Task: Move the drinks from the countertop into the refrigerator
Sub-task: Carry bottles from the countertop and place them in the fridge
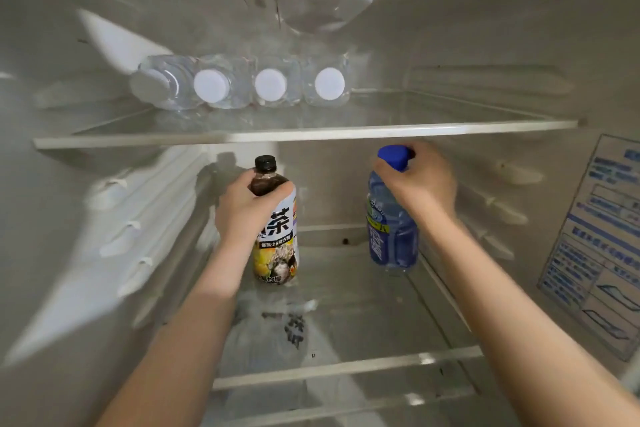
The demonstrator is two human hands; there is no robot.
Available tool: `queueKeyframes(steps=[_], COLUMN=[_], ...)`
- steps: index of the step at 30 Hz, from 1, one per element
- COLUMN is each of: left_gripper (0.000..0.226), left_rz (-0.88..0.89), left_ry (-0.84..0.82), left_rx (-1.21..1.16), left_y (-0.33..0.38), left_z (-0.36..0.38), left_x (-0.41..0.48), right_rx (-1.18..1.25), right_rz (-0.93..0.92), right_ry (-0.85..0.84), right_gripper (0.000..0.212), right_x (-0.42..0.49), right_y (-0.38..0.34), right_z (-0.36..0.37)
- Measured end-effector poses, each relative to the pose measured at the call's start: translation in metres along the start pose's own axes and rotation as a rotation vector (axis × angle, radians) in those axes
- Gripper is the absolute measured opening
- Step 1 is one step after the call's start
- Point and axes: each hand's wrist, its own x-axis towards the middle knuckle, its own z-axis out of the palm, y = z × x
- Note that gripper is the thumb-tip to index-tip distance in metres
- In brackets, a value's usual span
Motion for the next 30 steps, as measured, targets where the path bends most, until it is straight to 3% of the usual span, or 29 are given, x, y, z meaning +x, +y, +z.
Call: queueKeyframes(steps=[6, 9, 12, 15, 17, 21, 24, 27, 30], left_gripper=[0.045, 0.075, 0.112, 0.104, 0.105, 0.11, 0.106, 0.1, 0.101], left_rz=[0.05, 0.088, 0.125, 0.087, 0.087, 0.14, 0.124, 0.132, 0.118], left_ry=[0.073, 0.072, -0.01, 0.032, 0.03, -0.009, 0.029, 0.063, 0.074], left_rx=[0.034, -0.131, -0.182, -0.141, -0.168, -0.157, -0.138, -0.149, -0.115], left_y=[-0.01, -0.024, -0.05, -0.069, -0.074, -0.085, -0.091, -0.097, -0.101], left_z=[0.013, 0.017, 0.027, 0.04, 0.044, 0.04, 0.039, 0.037, 0.031], left_x=[0.002, -0.007, -0.026, -0.037, -0.038, -0.035, -0.03, -0.016, -0.004], right_rx=[0.211, 0.262, 0.142, -0.015, -0.067, -0.06, -0.086, -0.045, -0.088], right_rz=[0.075, 0.123, 0.005, -0.086, -0.029, 0.218, 0.189, 0.224, 0.192], right_ry=[0.019, -0.051, -0.073, -0.028, -0.03, -0.093, -0.05, 0.054, 0.046], right_gripper=[0.029, 0.031, 0.047, 0.073, 0.082, 0.083, 0.093, 0.085, 0.083], right_x=[0.008, 0.003, -0.011, -0.025, -0.034, -0.063, -0.077, -0.073, -0.073], right_y=[0.01, 0.02, 0.031, 0.036, 0.041, 0.059, 0.067, 0.069, 0.066], right_z=[0.019, 0.015, 0.013, 0.019, 0.022, 0.031, 0.039, 0.044, 0.052])
